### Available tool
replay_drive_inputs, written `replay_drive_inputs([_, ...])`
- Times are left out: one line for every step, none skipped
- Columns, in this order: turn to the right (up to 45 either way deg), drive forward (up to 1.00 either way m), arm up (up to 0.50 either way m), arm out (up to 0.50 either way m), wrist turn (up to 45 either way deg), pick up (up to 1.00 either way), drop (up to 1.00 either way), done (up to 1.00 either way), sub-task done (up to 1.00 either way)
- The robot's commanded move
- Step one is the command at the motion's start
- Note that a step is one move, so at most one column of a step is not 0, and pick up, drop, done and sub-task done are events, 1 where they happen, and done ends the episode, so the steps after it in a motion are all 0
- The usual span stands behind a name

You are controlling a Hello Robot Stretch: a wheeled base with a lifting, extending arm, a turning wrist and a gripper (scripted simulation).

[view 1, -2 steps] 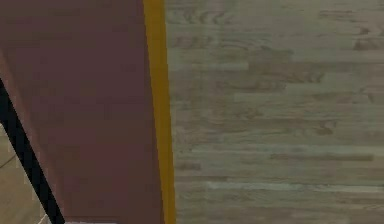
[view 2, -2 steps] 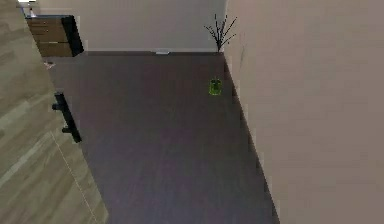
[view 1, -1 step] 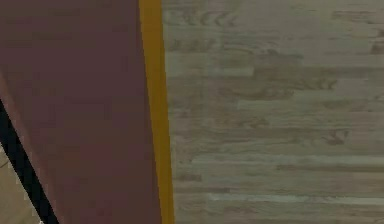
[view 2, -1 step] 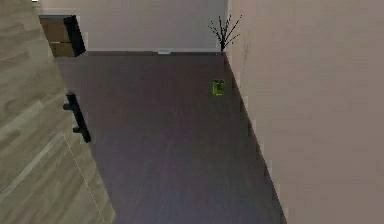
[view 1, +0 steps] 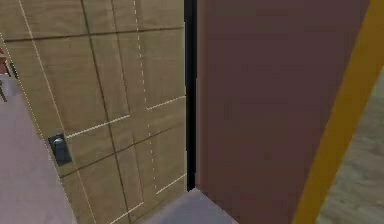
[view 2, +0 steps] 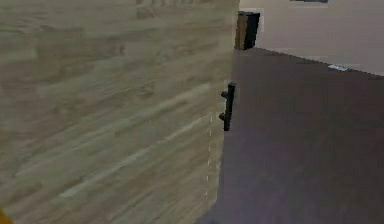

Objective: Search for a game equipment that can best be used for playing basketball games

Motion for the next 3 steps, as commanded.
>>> replay_drive_inputs([-45.0,0.0,0.0,0.0,0.0,0.0,0.0,0.0,0.0])
replay_drive_inputs([-6.0,0.0,0.0,0.0,0.0,0.0,0.0,0.0,0.0])
replay_drive_inputs([0.0,0.3,0.0,0.0,0.0,0.0,0.0,0.0,0.0])
